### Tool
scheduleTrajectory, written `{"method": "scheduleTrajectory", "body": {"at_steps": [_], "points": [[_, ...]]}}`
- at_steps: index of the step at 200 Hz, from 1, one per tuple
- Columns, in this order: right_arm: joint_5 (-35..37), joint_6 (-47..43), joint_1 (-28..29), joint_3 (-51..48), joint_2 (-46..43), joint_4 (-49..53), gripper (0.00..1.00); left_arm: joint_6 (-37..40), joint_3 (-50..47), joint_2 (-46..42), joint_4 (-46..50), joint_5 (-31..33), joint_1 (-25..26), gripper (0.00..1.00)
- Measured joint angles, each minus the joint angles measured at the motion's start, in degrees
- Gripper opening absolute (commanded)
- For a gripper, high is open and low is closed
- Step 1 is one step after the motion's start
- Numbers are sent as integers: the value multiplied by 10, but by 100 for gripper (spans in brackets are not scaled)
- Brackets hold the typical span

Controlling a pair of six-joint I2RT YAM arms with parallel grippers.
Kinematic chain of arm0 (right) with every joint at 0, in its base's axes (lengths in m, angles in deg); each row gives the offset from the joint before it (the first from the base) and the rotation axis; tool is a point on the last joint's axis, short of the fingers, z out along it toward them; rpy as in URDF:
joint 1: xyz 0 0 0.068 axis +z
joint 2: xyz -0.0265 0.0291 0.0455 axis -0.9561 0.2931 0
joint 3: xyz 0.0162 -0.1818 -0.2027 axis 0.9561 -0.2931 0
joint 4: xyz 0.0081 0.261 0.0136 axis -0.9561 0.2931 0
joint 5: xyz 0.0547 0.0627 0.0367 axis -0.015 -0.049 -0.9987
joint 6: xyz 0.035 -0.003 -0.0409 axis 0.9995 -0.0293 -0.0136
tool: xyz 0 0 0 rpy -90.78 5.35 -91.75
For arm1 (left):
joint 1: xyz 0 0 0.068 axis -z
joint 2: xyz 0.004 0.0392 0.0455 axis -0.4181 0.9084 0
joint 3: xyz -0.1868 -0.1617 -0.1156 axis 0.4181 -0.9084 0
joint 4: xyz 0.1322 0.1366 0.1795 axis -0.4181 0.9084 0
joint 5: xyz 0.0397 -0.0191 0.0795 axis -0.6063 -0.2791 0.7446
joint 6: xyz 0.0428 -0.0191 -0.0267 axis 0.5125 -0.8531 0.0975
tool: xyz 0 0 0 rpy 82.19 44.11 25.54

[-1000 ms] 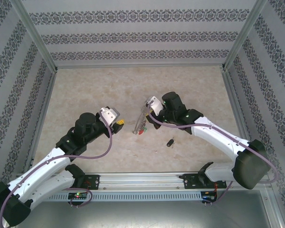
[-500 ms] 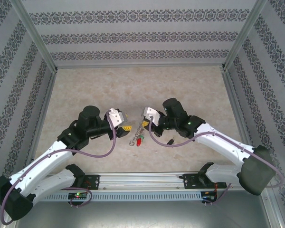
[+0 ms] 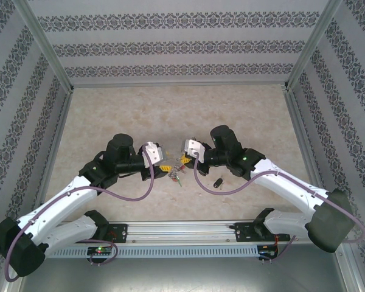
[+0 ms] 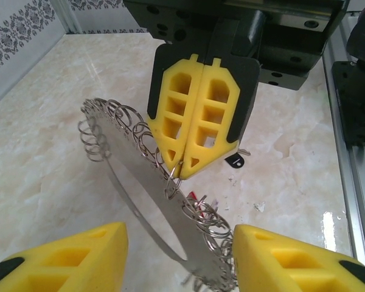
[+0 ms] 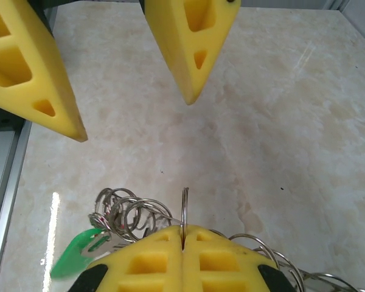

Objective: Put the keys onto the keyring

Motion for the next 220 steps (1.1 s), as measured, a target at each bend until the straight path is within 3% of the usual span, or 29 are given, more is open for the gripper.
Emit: {"method": "scheduleTrajectory", "body": {"at_steps": [95,220], "points": [[-10,-44,1,0,0,13,0,38,38,86,7,-35,0,48],[-15,-56,5,0,10,17,0,71,66,142,21,-56,0,30]]}}
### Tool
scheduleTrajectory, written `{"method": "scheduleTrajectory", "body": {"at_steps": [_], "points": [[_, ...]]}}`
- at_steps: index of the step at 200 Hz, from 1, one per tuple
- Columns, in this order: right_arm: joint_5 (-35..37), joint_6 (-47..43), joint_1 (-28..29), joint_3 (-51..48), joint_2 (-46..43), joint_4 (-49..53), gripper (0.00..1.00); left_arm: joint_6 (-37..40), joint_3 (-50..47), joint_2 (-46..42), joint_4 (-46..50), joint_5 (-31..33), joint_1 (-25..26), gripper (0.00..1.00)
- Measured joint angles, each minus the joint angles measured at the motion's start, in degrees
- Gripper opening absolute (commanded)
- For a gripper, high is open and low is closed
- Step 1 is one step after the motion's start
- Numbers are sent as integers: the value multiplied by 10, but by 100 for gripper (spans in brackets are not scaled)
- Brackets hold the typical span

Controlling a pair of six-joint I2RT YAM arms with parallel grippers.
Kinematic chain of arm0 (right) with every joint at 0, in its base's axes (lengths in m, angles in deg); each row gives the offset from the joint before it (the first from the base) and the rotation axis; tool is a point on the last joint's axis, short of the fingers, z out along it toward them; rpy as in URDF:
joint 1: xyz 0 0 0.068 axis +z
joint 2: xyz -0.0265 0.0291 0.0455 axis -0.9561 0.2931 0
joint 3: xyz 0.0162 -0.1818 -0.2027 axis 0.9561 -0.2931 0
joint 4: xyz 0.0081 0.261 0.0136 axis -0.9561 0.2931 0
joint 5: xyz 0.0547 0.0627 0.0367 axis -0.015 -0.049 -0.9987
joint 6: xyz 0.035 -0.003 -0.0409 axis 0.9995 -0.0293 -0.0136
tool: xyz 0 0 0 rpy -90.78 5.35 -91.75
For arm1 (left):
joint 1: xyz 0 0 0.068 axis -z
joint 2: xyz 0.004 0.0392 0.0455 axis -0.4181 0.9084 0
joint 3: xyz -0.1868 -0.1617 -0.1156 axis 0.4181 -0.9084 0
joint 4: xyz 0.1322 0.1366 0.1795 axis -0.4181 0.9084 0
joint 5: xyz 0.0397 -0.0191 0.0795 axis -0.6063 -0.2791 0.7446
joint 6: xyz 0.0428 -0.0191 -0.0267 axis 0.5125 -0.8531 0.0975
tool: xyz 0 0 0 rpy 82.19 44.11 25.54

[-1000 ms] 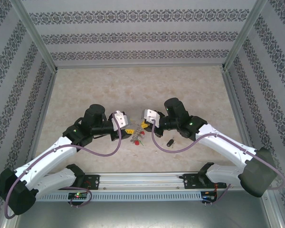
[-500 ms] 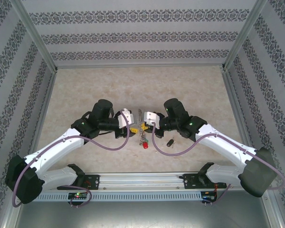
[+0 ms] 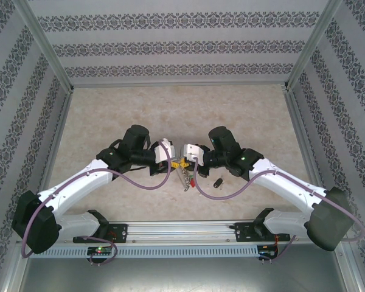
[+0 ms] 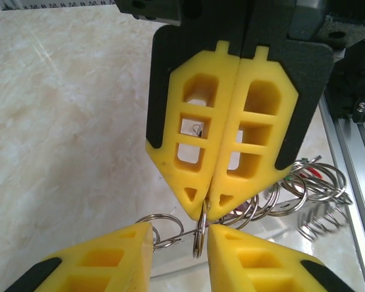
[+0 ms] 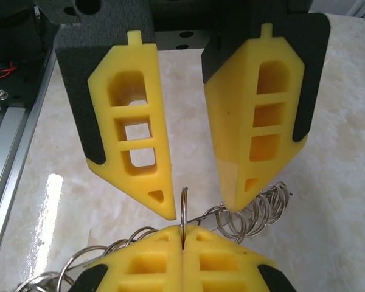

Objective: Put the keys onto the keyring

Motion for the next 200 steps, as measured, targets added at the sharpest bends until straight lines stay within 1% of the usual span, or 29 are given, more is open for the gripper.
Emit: {"method": "scheduleTrajectory", "body": {"at_steps": [36,58,76,99,134,176,189,200], "points": [[0,6,0,0,3,2,0,4,9,10,6,-2,0,26],[0,11,0,0,5,2,0,8,11,16,9,-5,0,22],[0,18,0,0,5,2,0,12,11,17,12,-7,0,26],[-3,26,0,0,5,3,0,13,12,17,12,-6,0,26],[-3,35,0,0,5,3,0,12,12,17,12,-6,0,23],[-5,45,-1,0,5,2,0,12,12,16,12,-4,0,29],[-5,48,-1,0,5,2,0,12,12,15,12,-2,0,27],[-5,51,-1,0,5,2,0,13,12,14,12,0,0,25]]}}
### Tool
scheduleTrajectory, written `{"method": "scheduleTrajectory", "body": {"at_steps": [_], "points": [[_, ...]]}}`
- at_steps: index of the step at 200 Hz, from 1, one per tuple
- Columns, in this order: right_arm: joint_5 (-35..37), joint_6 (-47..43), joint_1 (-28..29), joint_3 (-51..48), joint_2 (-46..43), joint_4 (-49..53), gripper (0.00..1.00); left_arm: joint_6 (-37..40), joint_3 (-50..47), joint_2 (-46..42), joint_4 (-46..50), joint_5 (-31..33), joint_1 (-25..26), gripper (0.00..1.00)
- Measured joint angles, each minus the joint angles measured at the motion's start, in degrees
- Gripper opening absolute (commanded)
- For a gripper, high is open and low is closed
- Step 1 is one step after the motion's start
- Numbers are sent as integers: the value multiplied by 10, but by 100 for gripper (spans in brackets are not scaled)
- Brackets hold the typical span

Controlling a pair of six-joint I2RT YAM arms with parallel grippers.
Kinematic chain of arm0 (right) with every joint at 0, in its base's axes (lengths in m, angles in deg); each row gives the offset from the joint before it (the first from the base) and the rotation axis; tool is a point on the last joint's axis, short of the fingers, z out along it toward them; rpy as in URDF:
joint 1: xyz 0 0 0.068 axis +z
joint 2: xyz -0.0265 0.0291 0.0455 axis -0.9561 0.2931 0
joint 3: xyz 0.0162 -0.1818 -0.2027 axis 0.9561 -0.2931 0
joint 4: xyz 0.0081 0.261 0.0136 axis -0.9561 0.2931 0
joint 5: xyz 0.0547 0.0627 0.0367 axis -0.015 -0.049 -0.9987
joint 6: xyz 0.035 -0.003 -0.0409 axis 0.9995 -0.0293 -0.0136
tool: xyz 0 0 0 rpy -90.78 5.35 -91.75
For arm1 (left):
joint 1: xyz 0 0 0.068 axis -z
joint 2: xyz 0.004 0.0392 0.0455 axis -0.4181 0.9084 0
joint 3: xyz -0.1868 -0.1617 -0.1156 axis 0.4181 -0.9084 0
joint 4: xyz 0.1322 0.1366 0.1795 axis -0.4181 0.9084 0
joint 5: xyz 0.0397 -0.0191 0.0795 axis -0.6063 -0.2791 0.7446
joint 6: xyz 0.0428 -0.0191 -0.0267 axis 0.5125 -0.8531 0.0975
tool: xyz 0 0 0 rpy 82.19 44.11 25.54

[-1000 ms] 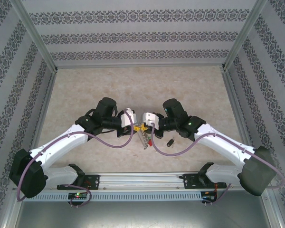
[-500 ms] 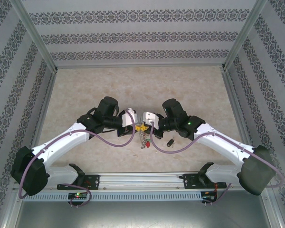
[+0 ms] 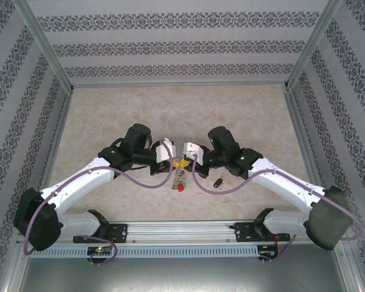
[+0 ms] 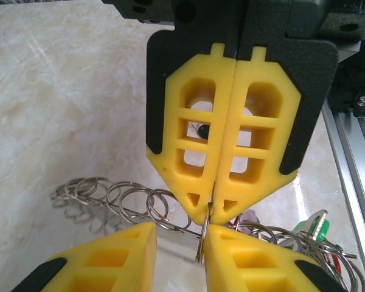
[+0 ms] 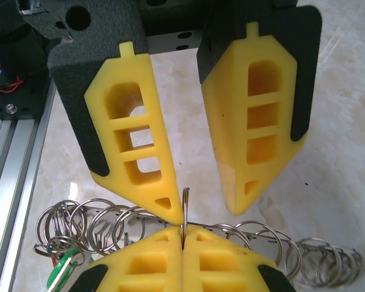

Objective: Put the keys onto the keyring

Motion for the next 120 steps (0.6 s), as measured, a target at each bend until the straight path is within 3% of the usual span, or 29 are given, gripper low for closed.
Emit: {"method": "scheduleTrajectory", "body": {"at_steps": [25,50,120], "points": [[0,1,-1,0,0,-7,0,3,0,-4,2,-2,0,14],[0,4,-1,0,0,-10,0,7,0,-5,8,-3,0,25],[0,6,-1,0,0,-10,0,16,0,-5,32,-1,0,23]]}}
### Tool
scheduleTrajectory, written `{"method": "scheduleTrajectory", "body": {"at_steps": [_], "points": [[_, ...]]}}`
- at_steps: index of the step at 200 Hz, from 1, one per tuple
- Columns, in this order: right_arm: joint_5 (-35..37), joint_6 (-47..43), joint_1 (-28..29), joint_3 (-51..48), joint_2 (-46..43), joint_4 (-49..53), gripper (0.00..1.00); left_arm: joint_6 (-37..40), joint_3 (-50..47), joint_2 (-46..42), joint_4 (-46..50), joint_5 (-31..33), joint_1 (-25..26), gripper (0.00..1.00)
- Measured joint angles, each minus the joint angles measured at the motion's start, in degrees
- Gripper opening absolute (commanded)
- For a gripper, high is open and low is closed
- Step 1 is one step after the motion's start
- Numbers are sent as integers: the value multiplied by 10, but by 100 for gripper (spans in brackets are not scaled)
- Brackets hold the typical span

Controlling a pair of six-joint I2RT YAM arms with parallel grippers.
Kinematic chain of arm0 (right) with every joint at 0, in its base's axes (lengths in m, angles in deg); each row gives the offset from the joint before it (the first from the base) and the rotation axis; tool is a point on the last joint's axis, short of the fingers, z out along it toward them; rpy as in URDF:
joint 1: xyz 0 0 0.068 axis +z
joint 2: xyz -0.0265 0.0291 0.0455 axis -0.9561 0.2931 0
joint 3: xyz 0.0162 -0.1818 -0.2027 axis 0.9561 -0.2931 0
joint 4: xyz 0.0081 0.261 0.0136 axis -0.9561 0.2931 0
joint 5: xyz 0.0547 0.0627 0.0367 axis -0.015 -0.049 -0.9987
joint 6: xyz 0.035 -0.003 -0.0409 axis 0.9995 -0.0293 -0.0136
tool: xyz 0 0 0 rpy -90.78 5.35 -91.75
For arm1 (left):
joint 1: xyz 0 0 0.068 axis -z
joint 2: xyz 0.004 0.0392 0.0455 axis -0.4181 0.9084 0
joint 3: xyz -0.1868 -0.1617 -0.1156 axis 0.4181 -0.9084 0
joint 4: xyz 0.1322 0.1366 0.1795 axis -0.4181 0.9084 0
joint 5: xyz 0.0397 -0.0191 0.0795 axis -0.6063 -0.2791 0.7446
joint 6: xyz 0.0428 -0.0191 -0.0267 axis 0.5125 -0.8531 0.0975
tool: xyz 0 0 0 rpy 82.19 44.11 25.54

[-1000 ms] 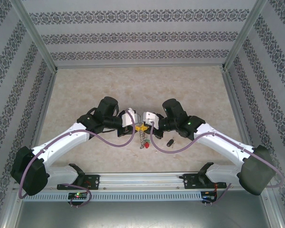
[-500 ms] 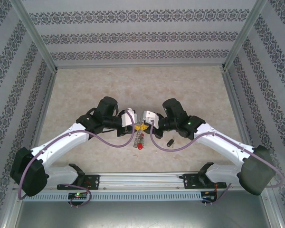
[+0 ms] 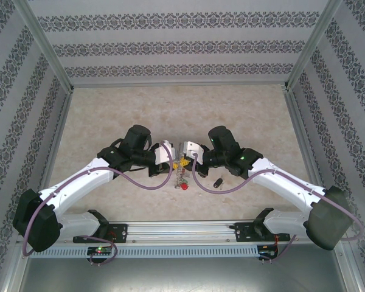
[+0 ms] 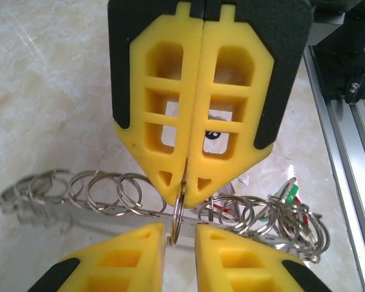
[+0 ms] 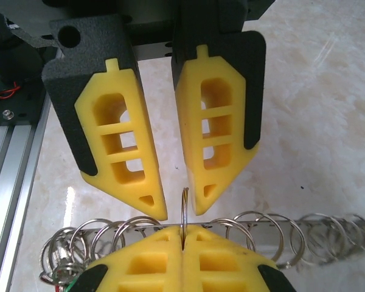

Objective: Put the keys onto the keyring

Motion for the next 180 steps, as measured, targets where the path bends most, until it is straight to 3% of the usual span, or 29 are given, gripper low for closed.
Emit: {"method": "scheduleTrajectory", "body": {"at_steps": [38,119,137,170,180], "points": [[0,4,0,0,0,0,0,-8,0,0,-6,-11,0,28],[0,8,1,2,5,0,0,-15,0,0,-9,-16,0,25],[0,8,1,3,6,0,0,-16,0,0,-10,-16,0,21],[1,8,1,4,6,3,0,-18,0,4,-15,-14,0,0],[2,9,1,4,6,6,0,-18,0,5,-15,-14,0,0]]}}
